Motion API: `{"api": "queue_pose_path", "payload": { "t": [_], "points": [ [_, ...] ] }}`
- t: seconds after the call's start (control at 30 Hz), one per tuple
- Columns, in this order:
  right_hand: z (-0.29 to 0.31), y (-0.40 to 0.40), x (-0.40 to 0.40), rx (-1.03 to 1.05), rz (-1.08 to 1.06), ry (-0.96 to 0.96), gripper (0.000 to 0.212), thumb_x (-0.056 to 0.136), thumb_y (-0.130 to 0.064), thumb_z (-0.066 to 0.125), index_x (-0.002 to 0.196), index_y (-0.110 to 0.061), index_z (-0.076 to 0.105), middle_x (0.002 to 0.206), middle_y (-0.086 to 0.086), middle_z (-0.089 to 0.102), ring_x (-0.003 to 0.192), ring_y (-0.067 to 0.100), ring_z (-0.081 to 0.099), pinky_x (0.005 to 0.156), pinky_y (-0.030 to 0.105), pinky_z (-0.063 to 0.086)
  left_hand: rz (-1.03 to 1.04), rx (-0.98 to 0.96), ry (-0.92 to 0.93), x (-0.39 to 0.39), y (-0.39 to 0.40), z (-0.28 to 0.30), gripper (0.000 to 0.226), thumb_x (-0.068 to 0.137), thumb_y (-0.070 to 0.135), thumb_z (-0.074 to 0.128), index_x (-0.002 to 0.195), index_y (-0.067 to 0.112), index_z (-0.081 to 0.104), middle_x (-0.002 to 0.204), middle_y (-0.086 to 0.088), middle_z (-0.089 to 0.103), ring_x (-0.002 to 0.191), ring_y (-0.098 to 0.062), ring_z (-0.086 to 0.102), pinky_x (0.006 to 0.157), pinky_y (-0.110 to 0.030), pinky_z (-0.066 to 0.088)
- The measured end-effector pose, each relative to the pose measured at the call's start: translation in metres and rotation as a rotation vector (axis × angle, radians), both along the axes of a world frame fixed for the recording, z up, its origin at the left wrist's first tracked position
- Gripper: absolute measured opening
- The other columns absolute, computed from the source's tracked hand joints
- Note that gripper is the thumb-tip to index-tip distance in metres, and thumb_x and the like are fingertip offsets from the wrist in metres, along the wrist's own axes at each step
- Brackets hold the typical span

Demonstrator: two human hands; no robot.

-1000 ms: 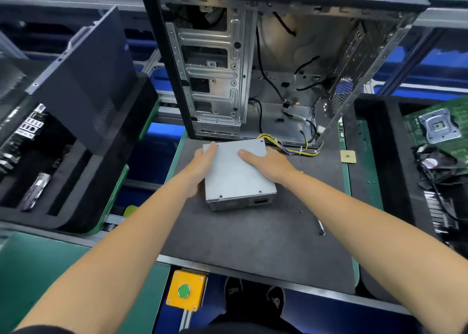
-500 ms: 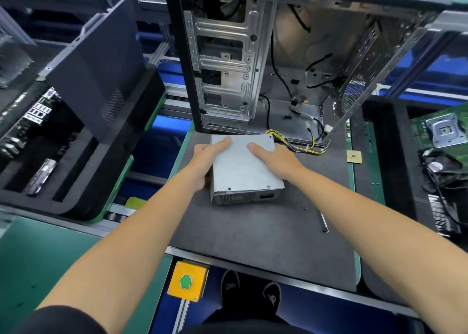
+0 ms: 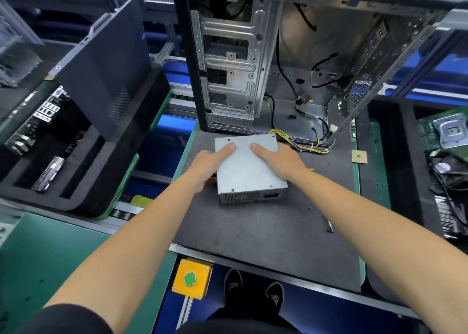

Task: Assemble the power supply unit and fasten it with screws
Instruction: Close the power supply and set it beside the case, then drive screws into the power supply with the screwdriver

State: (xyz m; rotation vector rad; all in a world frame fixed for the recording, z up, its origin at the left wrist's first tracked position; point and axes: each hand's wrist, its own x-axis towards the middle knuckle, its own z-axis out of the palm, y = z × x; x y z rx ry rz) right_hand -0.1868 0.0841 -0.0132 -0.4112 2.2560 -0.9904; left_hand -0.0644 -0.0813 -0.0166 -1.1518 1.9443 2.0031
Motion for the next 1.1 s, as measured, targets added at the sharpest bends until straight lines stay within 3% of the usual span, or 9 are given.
{"api": "queue_pose_path", "payload": {
  "t": [0.13, 0.23, 0.37, 0.53, 0.7, 0.8, 0.87, 1.0, 1.1],
  "points": [
    [0.0, 0.0, 0.001, 0.006, -0.007, 0.011, 0.061, 0.075, -0.076, 0.054, 0.11, -0.027, 0.066, 0.108, -0.007, 0.068, 0.101, 0.017, 0.062, 0.086, 0.033, 0.048, -0.075, -0.641, -0.121, 0.001, 0.008, 0.001, 0.075, 0.086, 0.071, 0.046, 0.13, 0.01, 0.047, 0.129, -0.009, 0.048, 0.12, -0.029, 0.047, 0.1, -0.045, 0.04],
    [-0.001, -0.002, 0.002, 0.034, -0.022, 0.047, 0.065, 0.074, -0.078, 0.052, 0.109, -0.024, 0.065, 0.108, -0.006, 0.067, 0.101, 0.018, 0.061, 0.081, 0.032, 0.045, -0.066, -0.554, -0.129, 0.004, 0.014, 0.0, 0.07, 0.09, 0.069, 0.038, 0.129, 0.011, 0.044, 0.126, -0.011, 0.054, 0.111, -0.031, 0.052, 0.088, -0.04, 0.043],
    [-0.005, -0.003, 0.003, 0.084, -0.041, 0.095, 0.075, 0.073, -0.081, 0.049, 0.113, -0.019, 0.064, 0.112, -0.001, 0.066, 0.104, 0.022, 0.059, 0.088, 0.035, 0.046, -0.121, -0.629, -0.164, 0.001, 0.014, 0.003, 0.069, 0.092, 0.069, 0.03, 0.123, 0.013, 0.057, 0.119, -0.01, 0.061, 0.111, -0.033, 0.054, 0.091, -0.041, 0.044],
    [-0.004, -0.001, 0.002, 0.084, -0.032, 0.078, 0.076, 0.08, -0.079, 0.04, 0.12, -0.017, 0.061, 0.121, 0.002, 0.063, 0.112, 0.025, 0.056, 0.097, 0.04, 0.044, 0.024, -0.313, -0.197, -0.009, 0.014, 0.004, 0.08, 0.091, 0.07, 0.032, 0.138, 0.007, 0.047, 0.135, -0.007, 0.054, 0.119, -0.028, 0.052, 0.102, -0.039, 0.042],
    [-0.005, -0.001, 0.002, 0.096, -0.022, 0.083, 0.077, 0.088, -0.074, 0.031, 0.128, -0.013, 0.056, 0.128, 0.006, 0.059, 0.117, 0.028, 0.053, 0.1, 0.042, 0.041, 0.098, -0.465, -0.228, -0.014, 0.026, 0.0, 0.083, 0.09, 0.071, 0.029, 0.136, 0.003, 0.048, 0.133, -0.013, 0.054, 0.117, -0.032, 0.052, 0.089, -0.036, 0.041],
    [-0.005, 0.001, -0.006, -0.018, -0.039, -0.029, 0.072, 0.086, -0.072, 0.042, 0.139, -0.023, 0.045, 0.145, 0.002, 0.043, 0.131, 0.024, 0.044, 0.109, 0.039, 0.034, 0.087, -0.432, -0.169, -0.016, 0.019, -0.001, 0.078, 0.091, 0.067, 0.033, 0.141, 0.008, 0.044, 0.138, -0.01, 0.051, 0.122, -0.029, 0.05, 0.093, -0.035, 0.041],
    [-0.005, 0.002, -0.011, -0.106, -0.045, -0.113, 0.072, 0.087, -0.067, 0.049, 0.144, -0.024, 0.037, 0.152, 0.0, 0.029, 0.137, 0.022, 0.035, 0.111, 0.034, 0.028, 0.094, -0.35, -0.017, -0.018, 0.016, 0.0, 0.064, 0.095, 0.057, 0.04, 0.143, 0.016, 0.04, 0.141, -0.004, 0.048, 0.124, -0.025, 0.049, 0.101, -0.038, 0.042],
    [-0.015, 0.0, -0.015, -0.136, -0.061, -0.124, 0.08, 0.085, -0.067, 0.051, 0.148, -0.02, 0.032, 0.153, -0.001, 0.028, 0.137, 0.02, 0.034, 0.113, 0.045, 0.03, 0.135, -0.24, 0.11, -0.019, 0.016, -0.001, 0.028, 0.098, 0.046, 0.046, 0.118, 0.027, 0.047, 0.111, 0.008, 0.059, 0.096, -0.007, 0.057, 0.069, -0.023, 0.044],
    [-0.018, -0.004, -0.017, -0.144, -0.085, -0.119, 0.082, 0.082, -0.071, 0.05, 0.145, -0.019, 0.036, 0.151, 0.002, 0.032, 0.135, 0.024, 0.038, 0.111, 0.046, 0.033, 0.144, -0.236, 0.123, -0.02, 0.016, -0.002, 0.024, 0.098, 0.045, 0.046, 0.112, 0.025, 0.048, 0.103, 0.009, 0.059, 0.09, -0.006, 0.057, 0.065, -0.022, 0.043]
  ]
}}
